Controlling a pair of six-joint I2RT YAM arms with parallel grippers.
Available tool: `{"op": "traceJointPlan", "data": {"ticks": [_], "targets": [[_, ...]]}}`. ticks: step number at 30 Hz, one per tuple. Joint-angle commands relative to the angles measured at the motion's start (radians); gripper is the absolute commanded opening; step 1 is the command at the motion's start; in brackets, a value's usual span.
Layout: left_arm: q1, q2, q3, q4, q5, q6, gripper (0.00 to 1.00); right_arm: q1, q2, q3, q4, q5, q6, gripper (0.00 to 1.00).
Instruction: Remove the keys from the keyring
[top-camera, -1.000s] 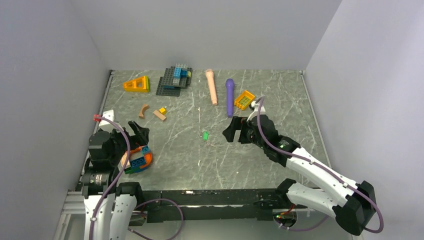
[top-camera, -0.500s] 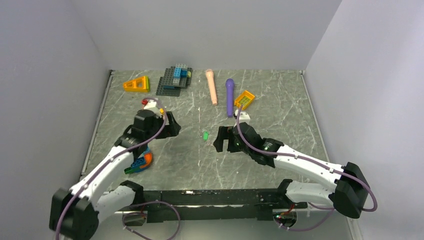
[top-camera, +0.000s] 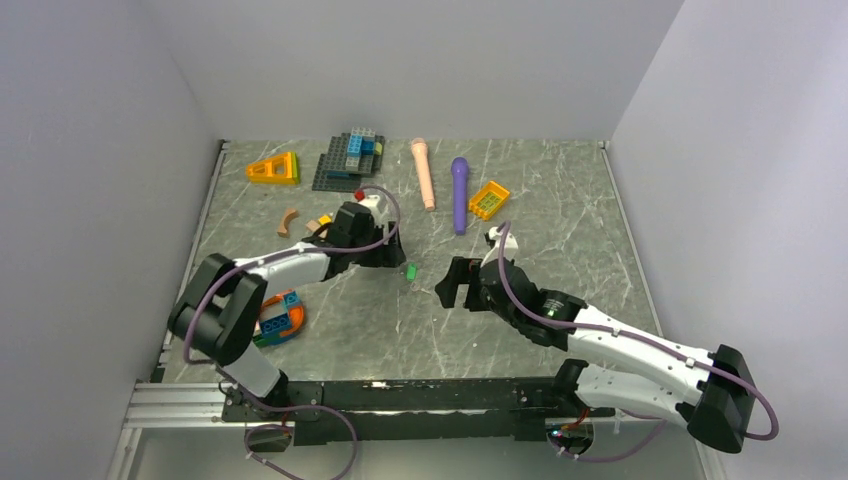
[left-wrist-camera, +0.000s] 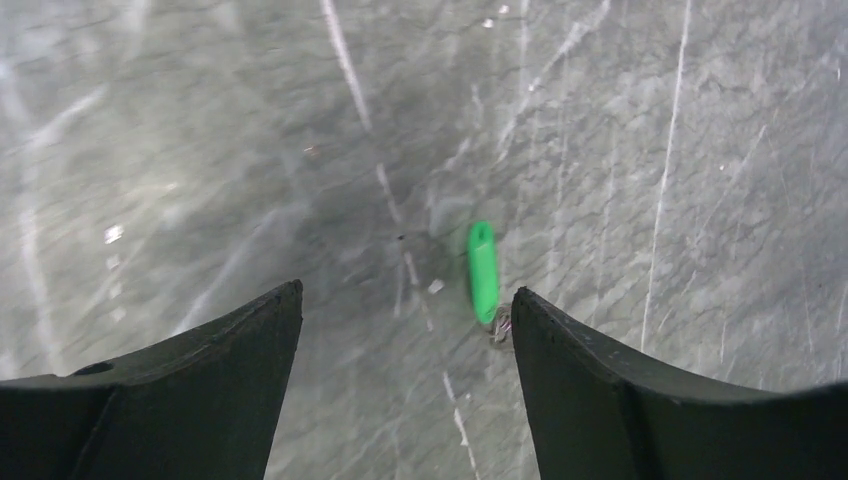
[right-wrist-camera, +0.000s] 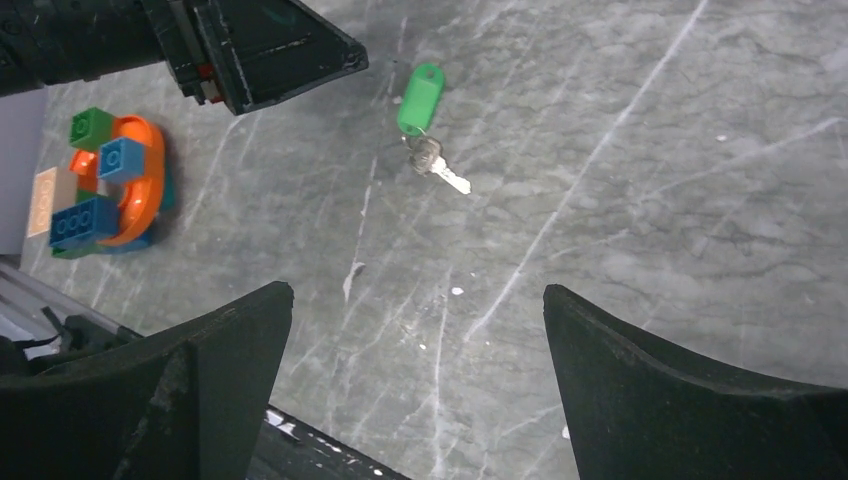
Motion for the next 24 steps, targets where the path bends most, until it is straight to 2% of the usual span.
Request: {"op": "traceJointPlan", "data": {"ticks": [1, 5, 18, 21, 24], "targets": [[-0.022, 0.105, 0.057, 0.121, 0.056, -0.003, 0.78, 0.006, -0.030, -0.017, -0.023, 0.051, 0.024, 1.00], [-0.043, 0.165, 0.066, 0.162, 0.078, -0.003, 0.75, 0.006, -0.024, 0.004, -0.048, 0.071, 0.003, 1.00], [-0.159, 0.220, 0.081, 0.054, -0.035, -0.075, 0.62, 0.006, -0.053, 0.008, -0.088, 0.085, -0.018, 1.00], [-0.164, 0.231, 0.093, 0.014, -0.068, -0.074, 0.55, 0.006, -0.057, -0.001, -0.086, 0.081, -0.015, 1.00], [-0.163, 0.248, 0.106, -0.005, -0.075, -0.068, 0.41, 0.006, -0.057, -0.004, -0.080, 0.070, -0.015, 1.00]]}}
